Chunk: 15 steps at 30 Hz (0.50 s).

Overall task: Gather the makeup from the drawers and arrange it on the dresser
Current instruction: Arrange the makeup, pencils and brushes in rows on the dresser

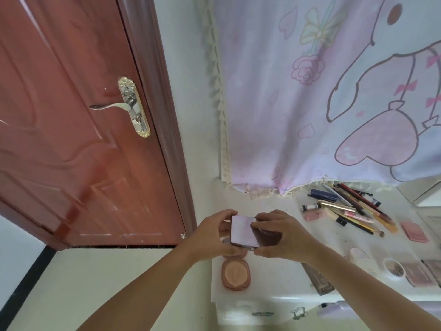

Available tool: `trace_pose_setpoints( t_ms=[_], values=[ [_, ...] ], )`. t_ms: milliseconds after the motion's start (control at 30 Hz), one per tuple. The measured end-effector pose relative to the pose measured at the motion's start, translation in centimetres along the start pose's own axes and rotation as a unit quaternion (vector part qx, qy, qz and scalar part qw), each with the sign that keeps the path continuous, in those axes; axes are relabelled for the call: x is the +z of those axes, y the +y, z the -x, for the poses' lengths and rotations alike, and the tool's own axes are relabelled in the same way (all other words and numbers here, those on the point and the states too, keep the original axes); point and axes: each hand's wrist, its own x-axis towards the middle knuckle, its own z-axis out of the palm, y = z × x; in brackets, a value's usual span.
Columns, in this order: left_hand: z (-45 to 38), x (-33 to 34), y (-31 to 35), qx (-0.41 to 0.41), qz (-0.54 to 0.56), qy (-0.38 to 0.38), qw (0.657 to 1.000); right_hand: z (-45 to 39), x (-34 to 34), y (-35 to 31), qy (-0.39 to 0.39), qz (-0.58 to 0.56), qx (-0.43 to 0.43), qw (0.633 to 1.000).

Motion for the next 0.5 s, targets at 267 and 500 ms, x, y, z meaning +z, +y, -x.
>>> trace_pose_setpoints(
  t_ms=[267,500],
  values=[
    [0.1,-0.2,-0.9,-0.012,-0.024,-0.040,0.999,-0.6,0.5,-0.3,-0.068,-0.031,0.031,0.997],
    [-0.6,0.2,-1.7,-0.039,0.021,-0.072,0.996,-1.0,1.4,0.9,-0.087,-0.099,0.132,0.983]
  ],
)
